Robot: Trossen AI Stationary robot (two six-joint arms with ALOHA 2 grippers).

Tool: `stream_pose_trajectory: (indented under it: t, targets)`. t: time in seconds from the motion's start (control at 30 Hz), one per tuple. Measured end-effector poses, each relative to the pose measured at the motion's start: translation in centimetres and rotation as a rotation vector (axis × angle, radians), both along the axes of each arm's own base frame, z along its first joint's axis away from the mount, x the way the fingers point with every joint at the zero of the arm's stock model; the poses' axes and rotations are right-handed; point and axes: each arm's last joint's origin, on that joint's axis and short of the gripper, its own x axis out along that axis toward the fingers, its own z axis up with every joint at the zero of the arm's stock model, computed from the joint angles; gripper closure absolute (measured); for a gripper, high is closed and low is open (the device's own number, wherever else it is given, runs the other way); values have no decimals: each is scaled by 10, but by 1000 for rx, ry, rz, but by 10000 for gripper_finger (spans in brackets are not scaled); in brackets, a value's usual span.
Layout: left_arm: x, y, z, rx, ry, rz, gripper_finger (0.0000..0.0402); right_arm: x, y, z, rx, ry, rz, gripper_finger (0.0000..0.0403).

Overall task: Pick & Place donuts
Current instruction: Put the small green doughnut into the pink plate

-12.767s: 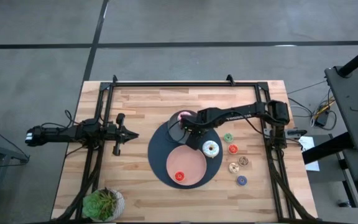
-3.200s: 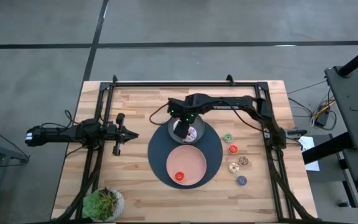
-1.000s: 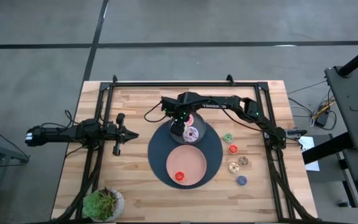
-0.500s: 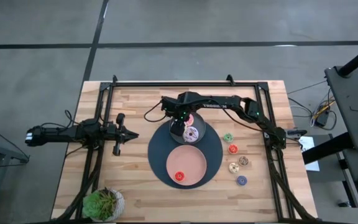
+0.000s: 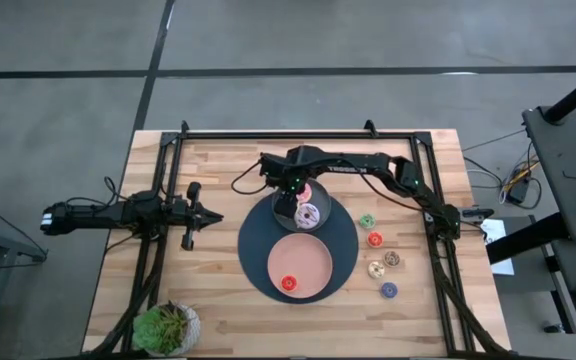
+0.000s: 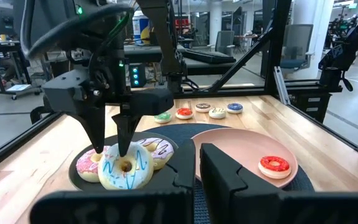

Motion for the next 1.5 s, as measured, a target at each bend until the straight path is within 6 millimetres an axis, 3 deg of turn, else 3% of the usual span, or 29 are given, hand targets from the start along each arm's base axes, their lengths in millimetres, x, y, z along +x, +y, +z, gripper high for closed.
stream_pose_trajectory:
  t: [0.17, 0.4, 0.8, 1.1, 1.5]
  targets:
    - [0, 0, 0, 0, -1, 0, 402, -1, 0, 5, -3, -11, 2, 206]
    - [0, 0, 0, 0, 0, 0, 402, -8, 2, 30, -19, -63, 2, 206]
    - [0, 0, 0, 0, -1, 0, 402, -32, 34, 82, -62, -159, 88, 207]
    - [0, 0, 0, 0, 0, 0, 402, -80, 57, 85, -77, -213, 122, 207]
    - [0, 0, 0, 0, 0, 0, 402, -169, 76, 57, -75, -276, 89, 207]
